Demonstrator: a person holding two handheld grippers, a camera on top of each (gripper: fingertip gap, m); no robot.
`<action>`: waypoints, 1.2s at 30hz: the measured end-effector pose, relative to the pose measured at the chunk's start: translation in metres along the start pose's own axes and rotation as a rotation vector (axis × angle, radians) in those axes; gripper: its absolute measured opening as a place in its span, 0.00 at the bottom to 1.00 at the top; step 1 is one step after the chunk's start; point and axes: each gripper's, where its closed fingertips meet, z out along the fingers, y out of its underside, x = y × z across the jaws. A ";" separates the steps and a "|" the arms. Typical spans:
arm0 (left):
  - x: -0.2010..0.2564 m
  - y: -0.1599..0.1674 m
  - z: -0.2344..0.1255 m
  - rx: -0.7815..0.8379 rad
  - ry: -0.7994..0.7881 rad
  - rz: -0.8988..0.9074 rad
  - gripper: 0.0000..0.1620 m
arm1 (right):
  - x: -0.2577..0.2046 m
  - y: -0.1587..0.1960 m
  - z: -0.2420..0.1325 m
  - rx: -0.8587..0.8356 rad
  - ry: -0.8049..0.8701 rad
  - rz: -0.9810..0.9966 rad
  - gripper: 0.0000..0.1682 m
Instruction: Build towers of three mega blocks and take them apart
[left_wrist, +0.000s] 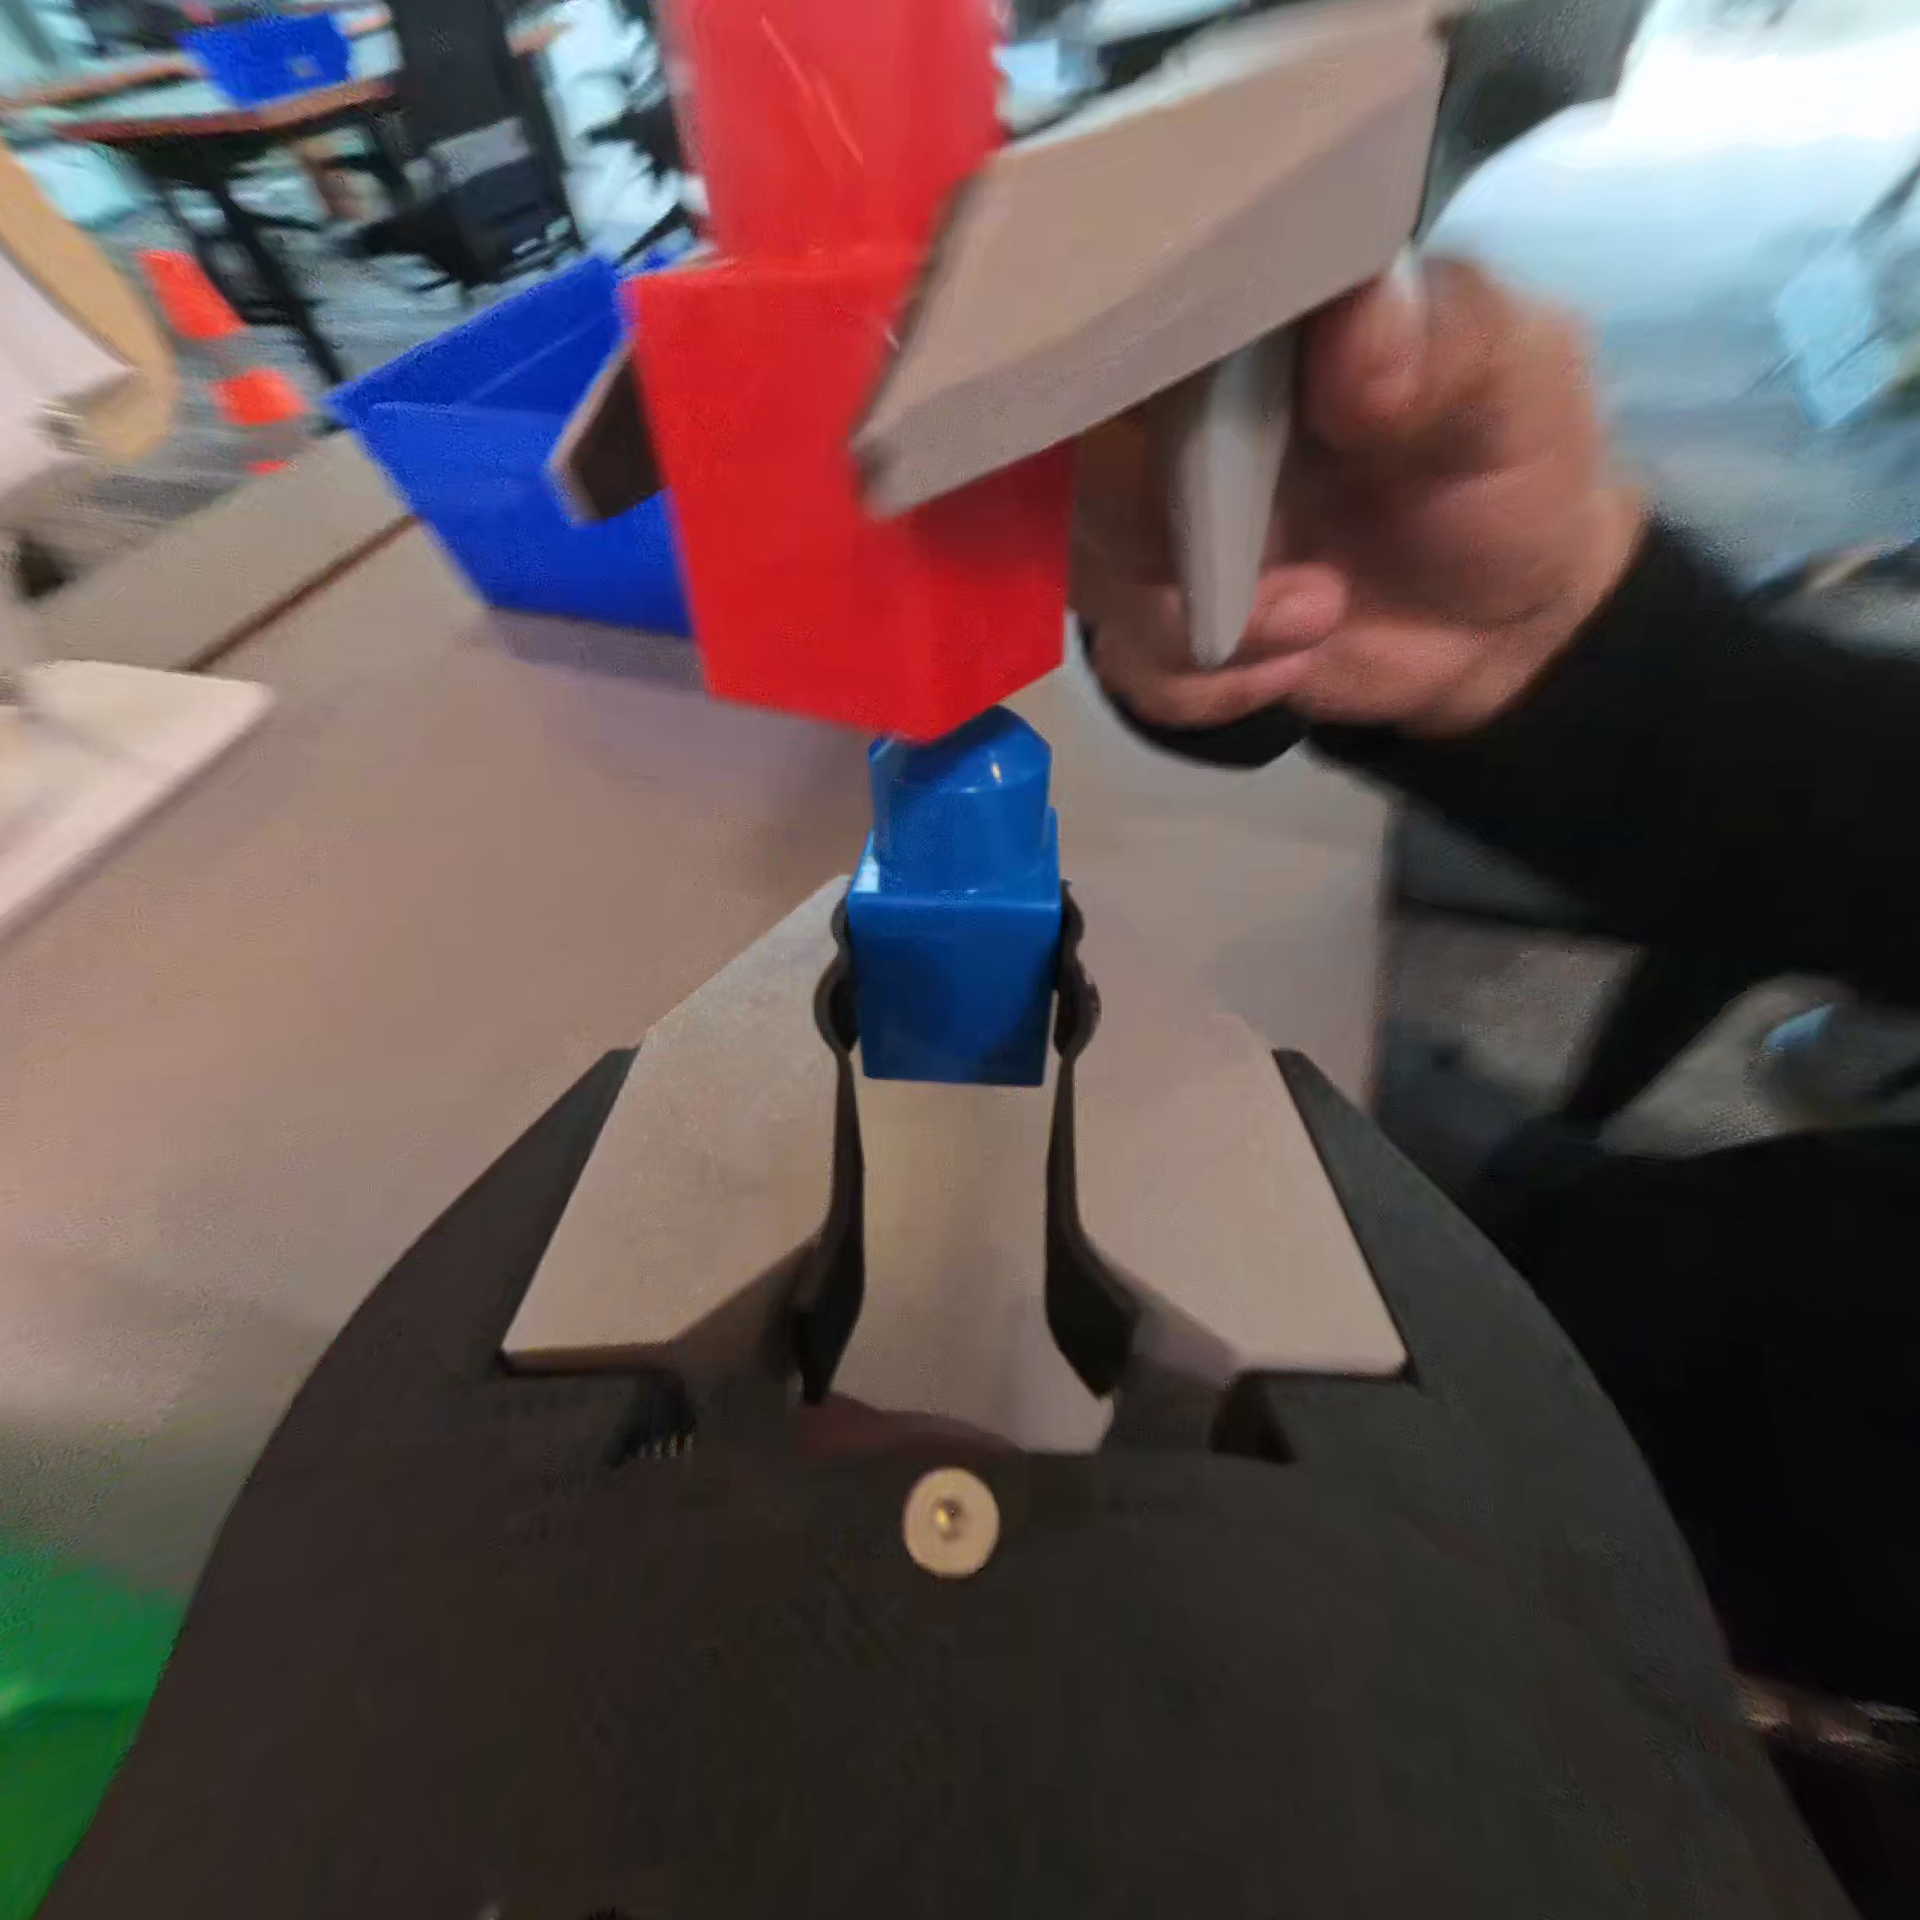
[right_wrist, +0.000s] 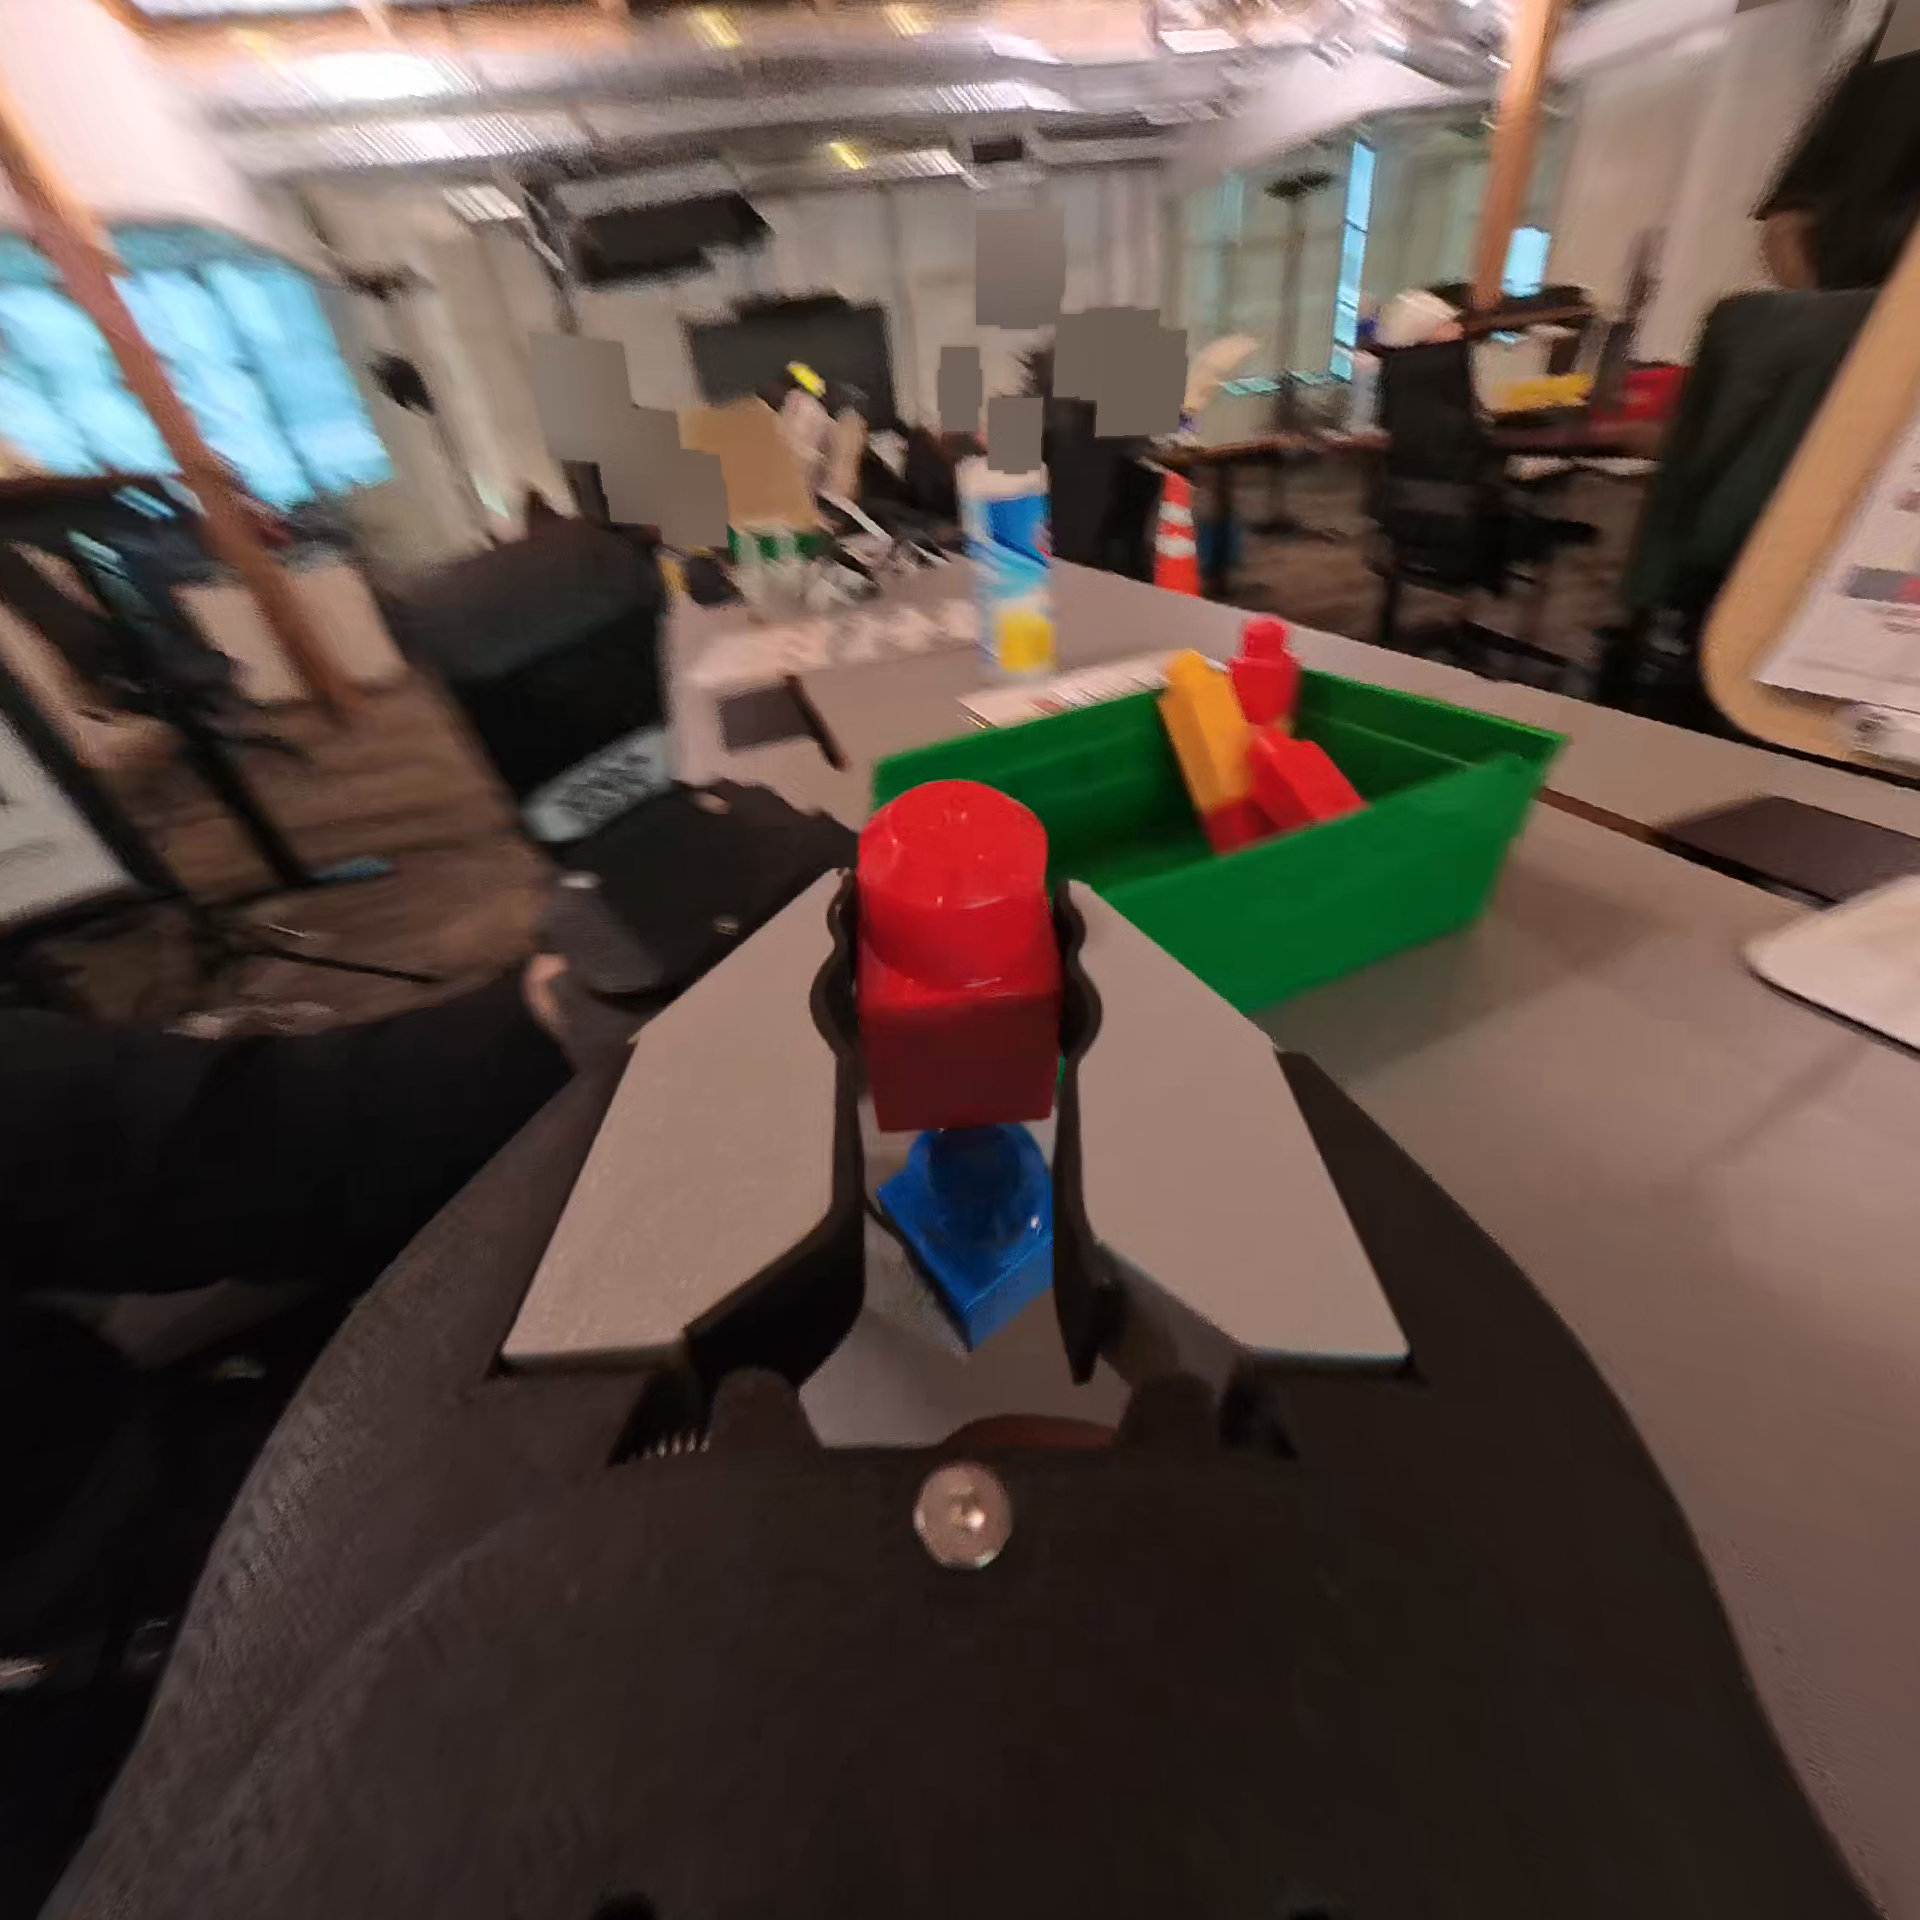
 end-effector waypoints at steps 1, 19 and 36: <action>0.005 -0.009 -0.004 0.058 0.072 -0.088 0.21 | -0.003 -0.009 -0.006 0.031 -0.042 0.049 0.20; -0.016 0.002 -0.001 0.013 -0.012 -0.108 0.21 | 0.072 -0.139 -0.291 0.680 0.797 -0.246 0.20; -0.024 0.002 -0.004 0.039 -0.018 -0.156 0.21 | 0.212 0.023 -0.247 -0.031 0.861 0.215 0.26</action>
